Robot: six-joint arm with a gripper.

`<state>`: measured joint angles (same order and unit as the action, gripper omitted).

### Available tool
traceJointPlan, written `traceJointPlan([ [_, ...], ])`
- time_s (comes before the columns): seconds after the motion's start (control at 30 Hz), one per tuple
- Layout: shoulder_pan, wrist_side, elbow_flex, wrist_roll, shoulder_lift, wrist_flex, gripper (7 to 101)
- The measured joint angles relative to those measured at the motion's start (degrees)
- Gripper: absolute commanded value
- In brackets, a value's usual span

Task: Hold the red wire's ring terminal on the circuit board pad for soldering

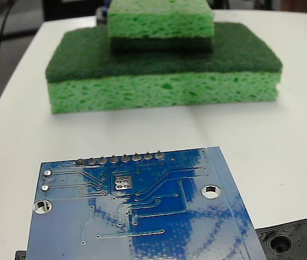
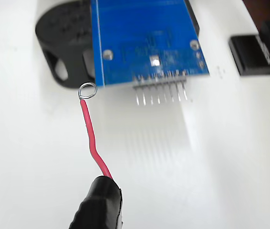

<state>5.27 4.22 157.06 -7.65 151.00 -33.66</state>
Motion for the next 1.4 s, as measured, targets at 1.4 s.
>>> traceJointPlan([
  [1.4,-4.75,1.49,14.77,2.29,23.82,-10.72,100.3],
])
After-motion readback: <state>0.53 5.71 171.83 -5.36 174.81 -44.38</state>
